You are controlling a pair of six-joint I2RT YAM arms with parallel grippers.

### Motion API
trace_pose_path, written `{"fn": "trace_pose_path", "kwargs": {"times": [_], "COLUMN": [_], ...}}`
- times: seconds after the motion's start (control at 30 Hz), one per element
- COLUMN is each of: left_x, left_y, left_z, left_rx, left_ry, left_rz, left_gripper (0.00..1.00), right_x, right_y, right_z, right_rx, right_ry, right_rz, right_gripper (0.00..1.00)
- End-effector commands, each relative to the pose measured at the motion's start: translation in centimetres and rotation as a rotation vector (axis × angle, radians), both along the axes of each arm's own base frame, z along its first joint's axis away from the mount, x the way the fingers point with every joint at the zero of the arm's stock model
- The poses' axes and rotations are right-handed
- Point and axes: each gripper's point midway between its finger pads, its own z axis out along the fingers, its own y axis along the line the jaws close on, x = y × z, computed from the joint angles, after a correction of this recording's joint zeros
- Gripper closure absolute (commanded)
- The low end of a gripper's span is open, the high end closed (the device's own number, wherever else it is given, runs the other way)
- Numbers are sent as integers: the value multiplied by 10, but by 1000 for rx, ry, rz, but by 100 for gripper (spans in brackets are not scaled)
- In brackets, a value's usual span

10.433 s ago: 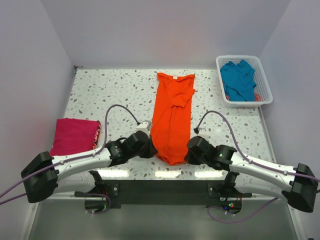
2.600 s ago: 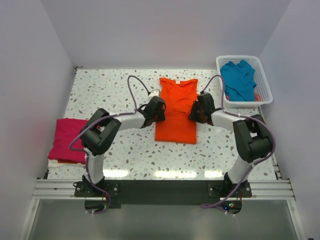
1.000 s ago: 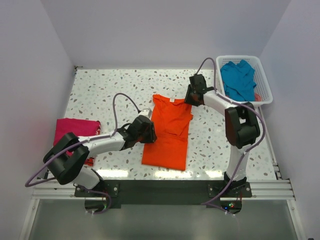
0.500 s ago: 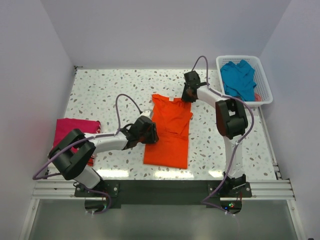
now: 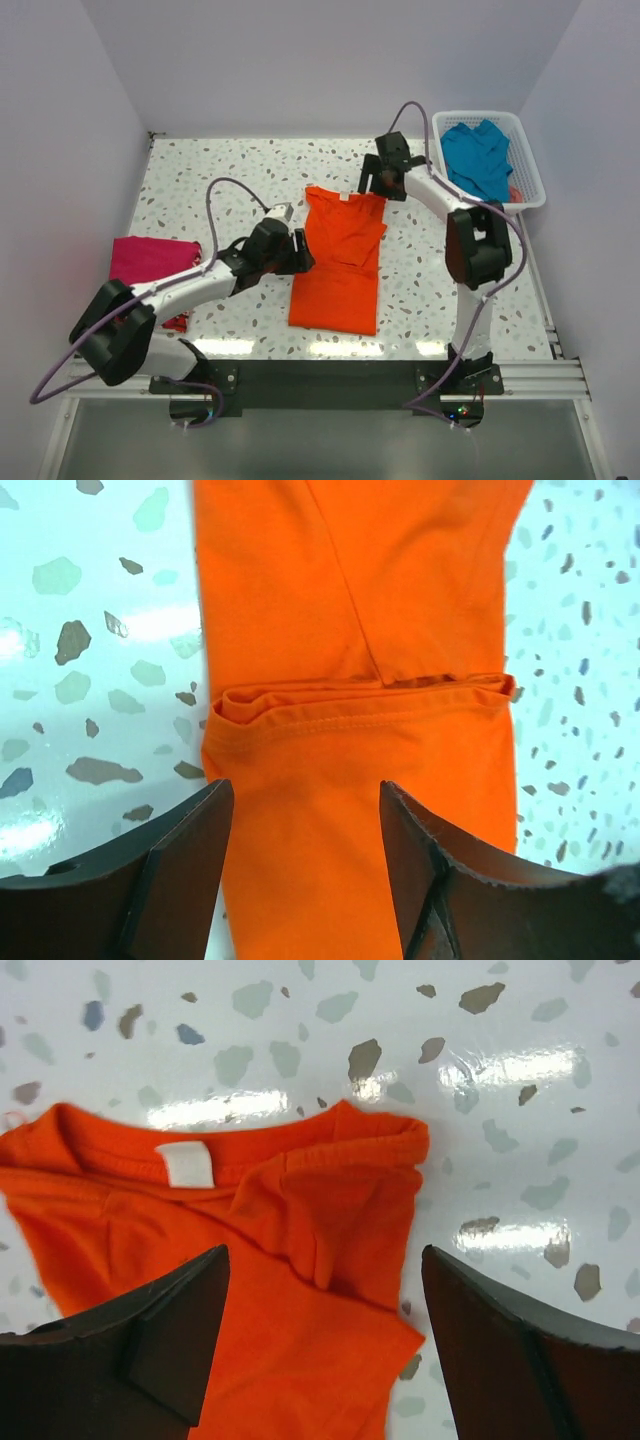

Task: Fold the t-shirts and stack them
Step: Fold the tshirt

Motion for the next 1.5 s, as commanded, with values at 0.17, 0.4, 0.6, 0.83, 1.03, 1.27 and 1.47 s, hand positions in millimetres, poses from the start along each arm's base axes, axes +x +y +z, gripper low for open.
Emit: {"fn": "trace_pose_path", "kwargs": {"times": [0.17,0.4,0.6,0.83,1.03,1.27,1.47], "left_x": [-67,-123,-143,-148,-148,-148,-147], "left_y": [39,41,45,39,38,37,37], "left_z": [-12,-31,-45,-52,-56,-69,-77], "left_rx": [9,-77,-93,-134,-152,-153,-148], "left_ry": [113,241,306,323,334,352,356], "left_rz": [-18,-98,-114,-129,-105,-81,-68], "left_gripper": [33,35,38,41,45,52,56], "right_x": [-153,-295,-345,-368,-373,-378,-381], "right_y": [-5,11,7,10,12,19,18], "right_z": [50,-4,-21,-36,-46,-58,-65], "right_rx": [160,265,363,446,493,529,524], "right_ry": [-12,140,197,268,279,312,322], "right_rz": [67,98,56,-9,-60,-77,-86], "right_gripper": [20,28,35,48,49,50,53]}}
